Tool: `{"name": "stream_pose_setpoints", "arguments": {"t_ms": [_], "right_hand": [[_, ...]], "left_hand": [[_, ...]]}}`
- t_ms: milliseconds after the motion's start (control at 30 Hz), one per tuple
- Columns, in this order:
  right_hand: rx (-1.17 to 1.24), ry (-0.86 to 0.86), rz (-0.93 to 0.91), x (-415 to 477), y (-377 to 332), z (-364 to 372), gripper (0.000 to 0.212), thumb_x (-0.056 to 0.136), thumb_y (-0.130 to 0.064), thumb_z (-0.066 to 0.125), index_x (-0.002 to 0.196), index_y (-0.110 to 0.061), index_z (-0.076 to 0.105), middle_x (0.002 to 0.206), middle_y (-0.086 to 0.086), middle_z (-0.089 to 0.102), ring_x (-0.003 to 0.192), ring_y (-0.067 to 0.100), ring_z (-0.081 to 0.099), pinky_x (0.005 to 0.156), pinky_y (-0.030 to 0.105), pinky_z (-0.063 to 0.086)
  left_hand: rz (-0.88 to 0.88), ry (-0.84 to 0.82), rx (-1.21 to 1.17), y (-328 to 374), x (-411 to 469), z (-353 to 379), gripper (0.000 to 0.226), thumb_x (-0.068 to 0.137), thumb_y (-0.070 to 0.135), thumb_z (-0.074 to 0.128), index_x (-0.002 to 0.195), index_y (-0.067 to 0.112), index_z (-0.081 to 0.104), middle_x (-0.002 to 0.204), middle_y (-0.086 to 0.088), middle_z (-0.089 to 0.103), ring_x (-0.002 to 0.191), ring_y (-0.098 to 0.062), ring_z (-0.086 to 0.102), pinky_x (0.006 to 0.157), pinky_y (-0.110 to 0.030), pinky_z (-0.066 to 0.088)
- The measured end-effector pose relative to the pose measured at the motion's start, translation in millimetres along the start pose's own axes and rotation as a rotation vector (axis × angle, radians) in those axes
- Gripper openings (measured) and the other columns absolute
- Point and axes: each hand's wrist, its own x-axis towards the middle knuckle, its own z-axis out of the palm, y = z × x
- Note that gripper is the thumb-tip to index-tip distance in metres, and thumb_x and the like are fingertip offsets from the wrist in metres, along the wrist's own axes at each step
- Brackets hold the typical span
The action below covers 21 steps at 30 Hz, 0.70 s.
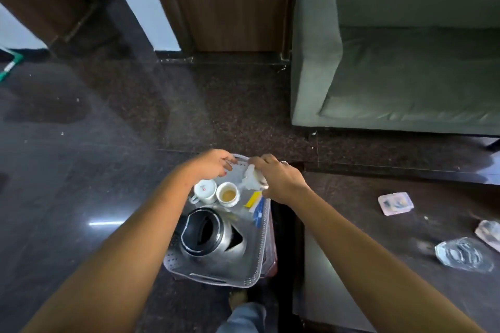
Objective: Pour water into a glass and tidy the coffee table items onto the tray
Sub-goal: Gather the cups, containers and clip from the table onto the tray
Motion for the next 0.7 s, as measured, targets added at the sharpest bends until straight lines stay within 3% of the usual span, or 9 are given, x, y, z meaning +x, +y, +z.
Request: {"name": "stream_pose_setpoints", "arguments": {"t_ms": [100,300,400,500,600,700], "right_hand": [[-0.103,-0.07,-0.006,13.9,-7.1,22.9,0.071,0.078,-0.014,0.067,0.135,-0.037,0.031,0.136,0.0,0.041,0.109,0.032,0.055,0.08,0.042,0.052],[-0.107,-0.051,0.035,33.1,-5.4,47.1,0.074,0.074,-0.003,0.067,0.132,-0.035,0.034,0.134,-0.002,0.039,0.102,0.031,0.057,0.072,0.041,0.054],[-0.177,-0.073,-0.023,38.5,1.4,53.2,0.076,0.077,-0.004,0.066,0.137,-0.035,0.031,0.136,-0.002,0.038,0.108,0.032,0.056,0.079,0.04,0.054],[-0.225,-0.105,-0.048,44.9,4.4,60.3,0.079,0.082,-0.005,0.062,0.144,-0.035,0.025,0.142,0.001,0.034,0.112,0.033,0.054,0.088,0.04,0.053],[-0.151,-0.116,-0.022,54.3,7.6,64.6,0.083,0.079,-0.001,0.063,0.144,-0.035,0.025,0.137,0.004,0.037,0.107,0.033,0.054,0.087,0.04,0.053],[-0.007,-0.106,-0.001,63.3,11.6,63.2,0.08,0.075,-0.003,0.067,0.14,-0.031,0.032,0.132,0.003,0.04,0.101,0.033,0.055,0.086,0.04,0.051]], "left_hand": [[-0.013,-0.031,0.014,-28.5,17.6,0.1,0.048,0.085,-0.016,0.044,0.124,0.007,0.058,0.122,-0.018,0.062,0.112,-0.026,0.059,0.088,-0.03,0.049],[0.011,-0.082,0.147,-43.4,46.9,24.3,0.038,0.089,-0.004,0.046,0.122,0.012,0.061,0.127,-0.011,0.061,0.117,-0.026,0.056,0.099,-0.032,0.043],[0.025,-0.113,0.185,-41.5,58.5,34.1,0.038,0.09,-0.001,0.047,0.124,0.013,0.06,0.129,-0.01,0.06,0.118,-0.027,0.055,0.1,-0.032,0.043],[0.038,-0.176,0.19,-44.1,69.7,36.8,0.053,0.08,0.003,0.066,0.129,0.018,0.053,0.128,-0.004,0.061,0.114,-0.024,0.056,0.088,-0.029,0.045],[0.06,-0.228,0.197,-45.9,77.9,42.5,0.08,0.062,0.017,0.086,0.131,0.019,0.046,0.132,-0.002,0.056,0.116,-0.022,0.054,0.085,-0.025,0.04],[0.104,-0.156,0.106,-43.3,84.1,54.5,0.086,0.054,0.025,0.09,0.126,0.018,0.044,0.126,-0.001,0.057,0.112,-0.02,0.055,0.081,-0.024,0.04]]}}
